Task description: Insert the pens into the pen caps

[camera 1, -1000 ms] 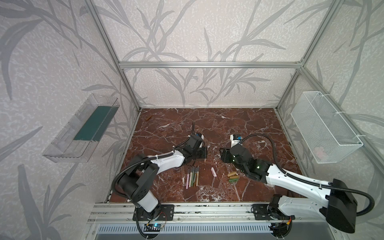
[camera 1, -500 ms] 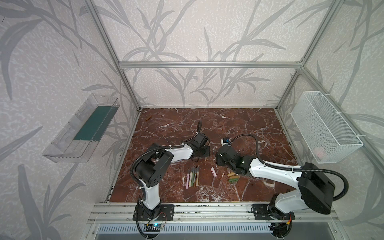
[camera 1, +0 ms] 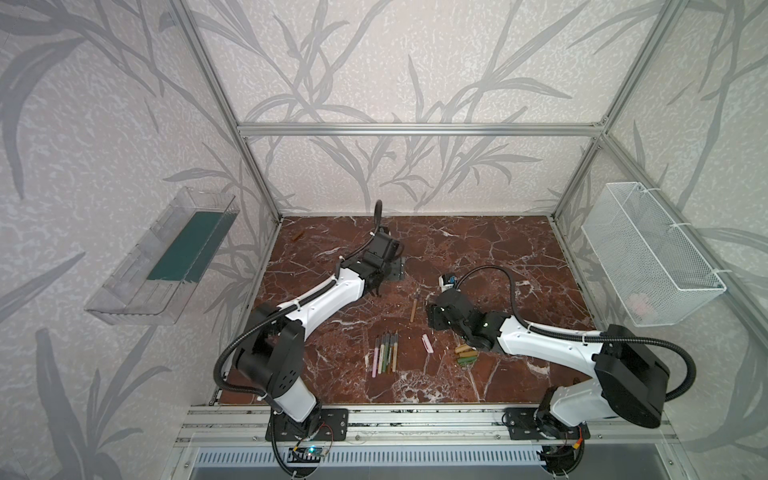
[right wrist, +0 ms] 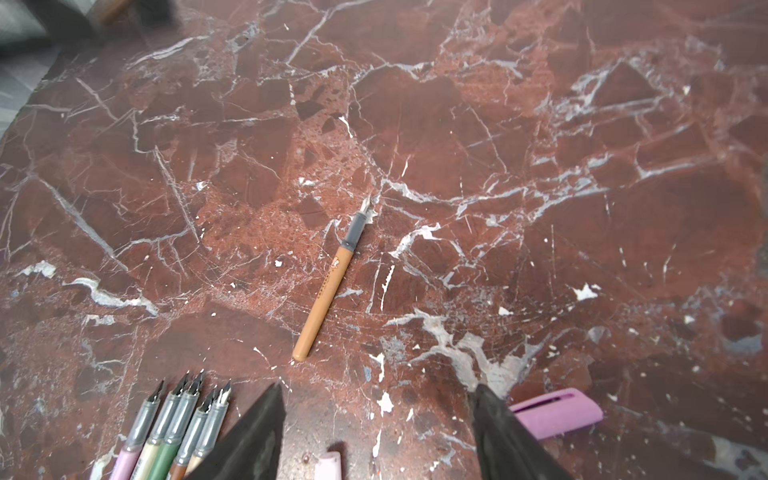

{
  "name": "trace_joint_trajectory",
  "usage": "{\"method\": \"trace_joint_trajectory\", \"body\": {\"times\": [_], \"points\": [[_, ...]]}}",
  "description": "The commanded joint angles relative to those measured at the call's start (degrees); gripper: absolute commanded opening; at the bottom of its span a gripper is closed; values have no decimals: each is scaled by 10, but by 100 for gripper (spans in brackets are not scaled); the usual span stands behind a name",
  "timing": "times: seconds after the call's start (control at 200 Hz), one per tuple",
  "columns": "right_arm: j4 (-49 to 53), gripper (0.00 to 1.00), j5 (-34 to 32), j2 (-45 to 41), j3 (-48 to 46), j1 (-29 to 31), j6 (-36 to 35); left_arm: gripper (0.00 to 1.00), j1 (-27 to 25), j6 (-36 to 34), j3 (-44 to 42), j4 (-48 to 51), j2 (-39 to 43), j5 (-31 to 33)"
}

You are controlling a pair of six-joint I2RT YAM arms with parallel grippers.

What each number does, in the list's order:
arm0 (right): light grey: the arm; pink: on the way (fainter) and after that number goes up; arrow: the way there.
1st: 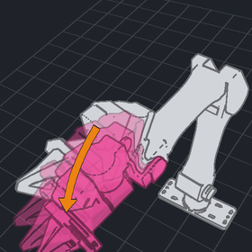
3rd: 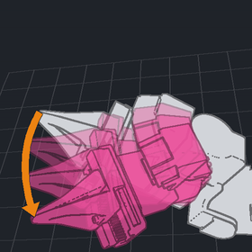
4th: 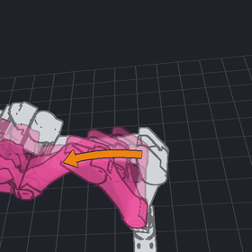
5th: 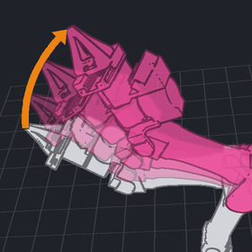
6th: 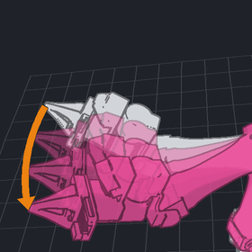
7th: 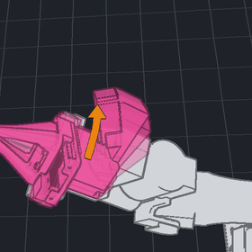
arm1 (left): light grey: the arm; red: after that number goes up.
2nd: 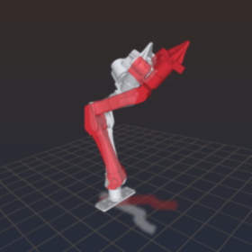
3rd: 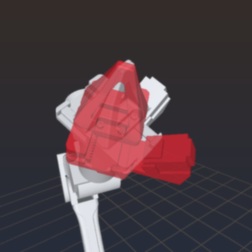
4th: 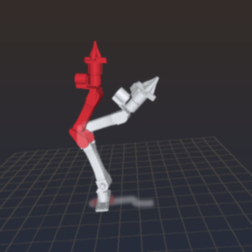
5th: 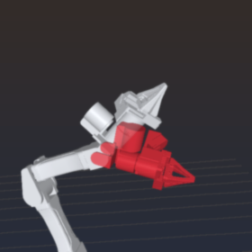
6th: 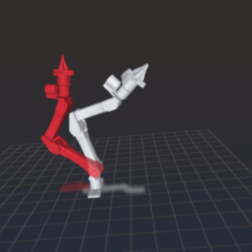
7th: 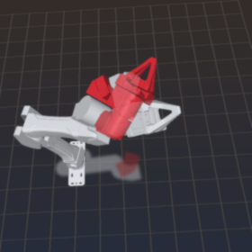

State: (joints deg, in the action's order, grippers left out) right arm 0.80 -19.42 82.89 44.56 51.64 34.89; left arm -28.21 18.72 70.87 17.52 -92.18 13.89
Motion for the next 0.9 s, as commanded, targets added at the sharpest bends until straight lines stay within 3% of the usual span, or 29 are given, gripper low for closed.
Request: {"method": "trace_joint_trajectory", "body": {"times": [0.0,0.085,0.155,0.26,0.36,0.49,0.61,0.895], "points": [[-30,70,0,-19,-10,1,-39,89,45,-107,15,-23,6,152],[-25,70,27,-30,-10,1,-57,92,88,-175,58,-68,-30,172],[-18,70,37,-42,-12,1,-72,90,123,-237,134,-57,-88,146],[2,70,42,-68,-19,1,-95,73,162,-317,289,31,-209,144],[18,70,48,-96,-31,1,-113,73,201,-360,414,119,-306,144],[17,70,50,-123,-52,1,-117,74,274,-356,518,218,-374,66],[10,71,59,-128,-59,1,-120,73,327,-363,558,229,-409,16],[21,71,71,-111,-48,1,-111,72,383,-409,675,298,-520,-88]]}}
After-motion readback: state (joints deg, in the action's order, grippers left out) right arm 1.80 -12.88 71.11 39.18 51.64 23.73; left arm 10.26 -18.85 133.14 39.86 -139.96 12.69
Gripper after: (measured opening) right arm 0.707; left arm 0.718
